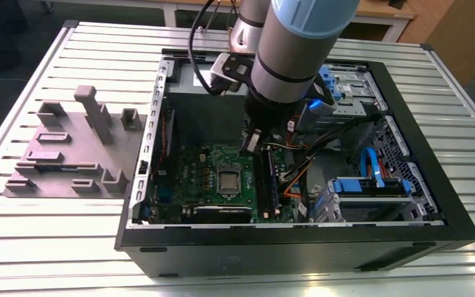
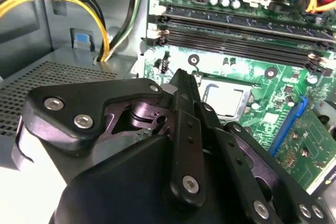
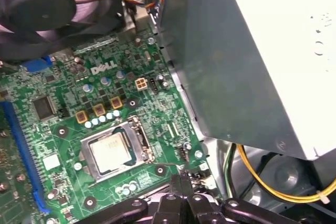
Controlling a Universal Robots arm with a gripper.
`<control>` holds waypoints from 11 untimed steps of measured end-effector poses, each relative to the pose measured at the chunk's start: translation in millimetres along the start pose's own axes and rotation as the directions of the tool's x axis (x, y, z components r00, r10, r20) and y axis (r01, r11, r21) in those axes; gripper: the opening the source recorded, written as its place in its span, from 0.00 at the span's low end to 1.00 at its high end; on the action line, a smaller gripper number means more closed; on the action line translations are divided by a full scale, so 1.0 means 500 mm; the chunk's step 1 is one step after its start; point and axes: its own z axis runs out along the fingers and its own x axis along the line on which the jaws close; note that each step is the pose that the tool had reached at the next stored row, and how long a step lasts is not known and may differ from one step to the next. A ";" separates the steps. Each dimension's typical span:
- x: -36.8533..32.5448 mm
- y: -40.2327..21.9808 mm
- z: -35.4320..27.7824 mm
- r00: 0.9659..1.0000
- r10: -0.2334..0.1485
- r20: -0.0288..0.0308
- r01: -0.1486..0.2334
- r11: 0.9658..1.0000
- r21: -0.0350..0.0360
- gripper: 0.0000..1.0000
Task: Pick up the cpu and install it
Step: 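Install the first cpu locking lever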
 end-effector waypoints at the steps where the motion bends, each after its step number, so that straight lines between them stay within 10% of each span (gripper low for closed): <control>1: -0.002 0.000 0.000 1.000 0.000 0.000 0.000 1.000 0.000 0.10; 11: -0.019 0.004 0.006 1.000 -0.001 0.000 0.001 1.000 0.000 0.10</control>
